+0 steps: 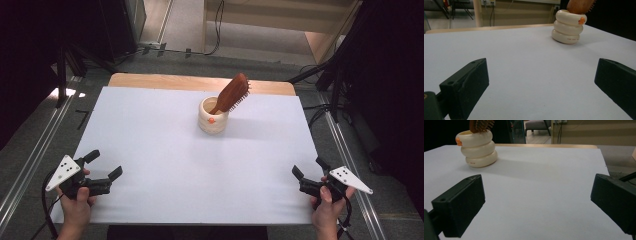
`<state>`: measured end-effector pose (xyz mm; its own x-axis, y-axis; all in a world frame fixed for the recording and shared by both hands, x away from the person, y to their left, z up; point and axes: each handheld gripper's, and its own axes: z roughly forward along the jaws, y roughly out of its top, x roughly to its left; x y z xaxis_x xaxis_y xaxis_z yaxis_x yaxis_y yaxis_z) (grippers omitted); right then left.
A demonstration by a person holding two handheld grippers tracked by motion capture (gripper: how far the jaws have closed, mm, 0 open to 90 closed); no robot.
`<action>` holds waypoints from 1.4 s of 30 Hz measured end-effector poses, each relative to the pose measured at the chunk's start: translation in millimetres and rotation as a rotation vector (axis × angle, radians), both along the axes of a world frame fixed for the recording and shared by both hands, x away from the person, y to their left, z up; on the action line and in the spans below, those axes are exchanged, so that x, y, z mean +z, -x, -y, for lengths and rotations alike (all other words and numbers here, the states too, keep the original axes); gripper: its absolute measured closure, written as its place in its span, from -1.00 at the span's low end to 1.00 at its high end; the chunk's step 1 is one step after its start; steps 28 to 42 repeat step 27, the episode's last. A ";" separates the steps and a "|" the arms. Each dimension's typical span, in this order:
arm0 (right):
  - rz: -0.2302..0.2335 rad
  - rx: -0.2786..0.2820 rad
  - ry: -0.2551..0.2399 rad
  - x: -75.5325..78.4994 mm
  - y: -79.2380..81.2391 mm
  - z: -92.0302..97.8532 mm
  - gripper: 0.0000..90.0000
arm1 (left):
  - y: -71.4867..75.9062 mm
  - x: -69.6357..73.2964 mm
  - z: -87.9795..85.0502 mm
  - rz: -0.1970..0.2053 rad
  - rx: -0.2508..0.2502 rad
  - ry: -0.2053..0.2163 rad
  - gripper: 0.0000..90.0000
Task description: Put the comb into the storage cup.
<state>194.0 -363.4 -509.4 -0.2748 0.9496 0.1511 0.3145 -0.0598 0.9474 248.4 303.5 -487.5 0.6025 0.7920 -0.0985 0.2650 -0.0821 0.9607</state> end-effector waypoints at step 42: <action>0.005 0.001 0.005 -5.7 -2.0 -2.1 -1.00 | 0.2 0.5 0.9 0.002 -0.005 -0.014 -1.00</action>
